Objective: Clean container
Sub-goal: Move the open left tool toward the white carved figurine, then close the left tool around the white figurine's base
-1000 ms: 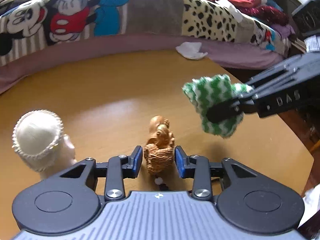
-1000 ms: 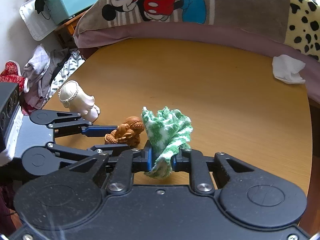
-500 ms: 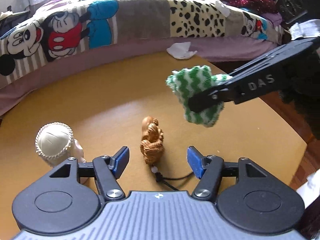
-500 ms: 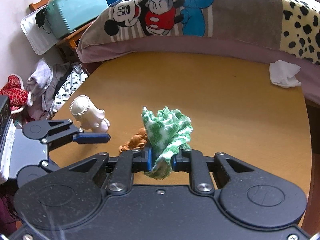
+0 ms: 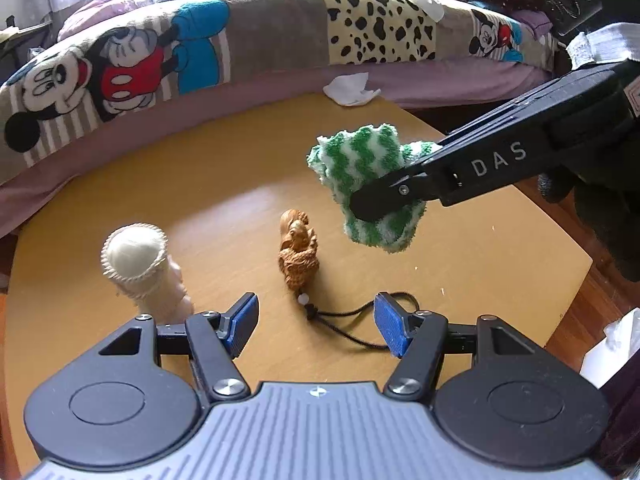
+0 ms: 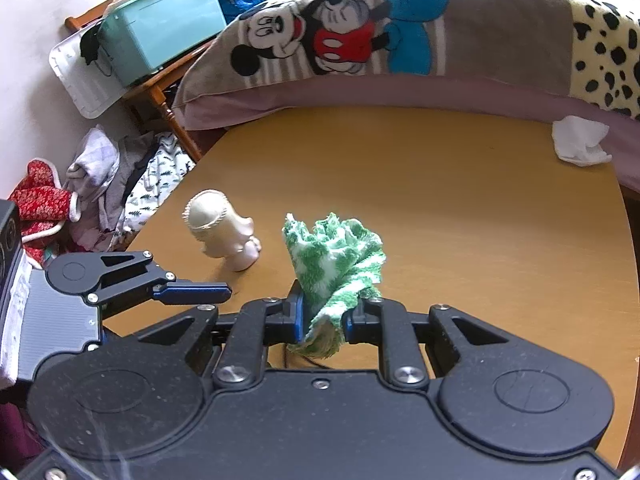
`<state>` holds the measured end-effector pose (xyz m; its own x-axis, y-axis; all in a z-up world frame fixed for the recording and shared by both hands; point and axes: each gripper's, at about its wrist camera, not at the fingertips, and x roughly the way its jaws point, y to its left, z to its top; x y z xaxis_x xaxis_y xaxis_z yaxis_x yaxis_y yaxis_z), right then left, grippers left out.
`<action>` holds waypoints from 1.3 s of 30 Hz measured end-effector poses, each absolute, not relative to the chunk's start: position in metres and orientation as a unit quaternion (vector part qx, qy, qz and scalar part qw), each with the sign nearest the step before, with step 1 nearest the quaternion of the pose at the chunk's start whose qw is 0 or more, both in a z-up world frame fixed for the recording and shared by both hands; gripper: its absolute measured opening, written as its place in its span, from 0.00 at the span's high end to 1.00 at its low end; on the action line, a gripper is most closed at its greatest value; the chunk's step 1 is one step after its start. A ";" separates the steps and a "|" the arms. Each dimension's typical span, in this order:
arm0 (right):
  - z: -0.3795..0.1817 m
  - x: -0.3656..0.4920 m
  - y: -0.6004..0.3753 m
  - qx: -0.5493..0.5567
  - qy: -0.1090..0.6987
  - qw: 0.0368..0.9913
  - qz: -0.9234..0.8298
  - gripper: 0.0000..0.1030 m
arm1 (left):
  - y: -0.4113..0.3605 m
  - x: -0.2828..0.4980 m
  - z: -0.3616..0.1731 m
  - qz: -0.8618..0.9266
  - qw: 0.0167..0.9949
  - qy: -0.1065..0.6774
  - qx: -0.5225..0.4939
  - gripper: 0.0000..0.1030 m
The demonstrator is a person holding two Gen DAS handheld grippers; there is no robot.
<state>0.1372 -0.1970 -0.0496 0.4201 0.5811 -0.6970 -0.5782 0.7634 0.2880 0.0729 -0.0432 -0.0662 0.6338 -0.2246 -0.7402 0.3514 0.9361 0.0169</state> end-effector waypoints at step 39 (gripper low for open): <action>-0.122 0.091 -0.111 -0.171 0.389 0.814 0.396 0.76 | 0.054 0.056 -0.058 -0.114 0.909 0.395 0.066 0.39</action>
<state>0.0910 -0.1108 -0.1222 0.3838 0.5117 -0.7686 -0.7777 0.6279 0.0297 0.0556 0.0535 -0.0585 0.6613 -0.1543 -0.7341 0.2592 0.9653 0.0306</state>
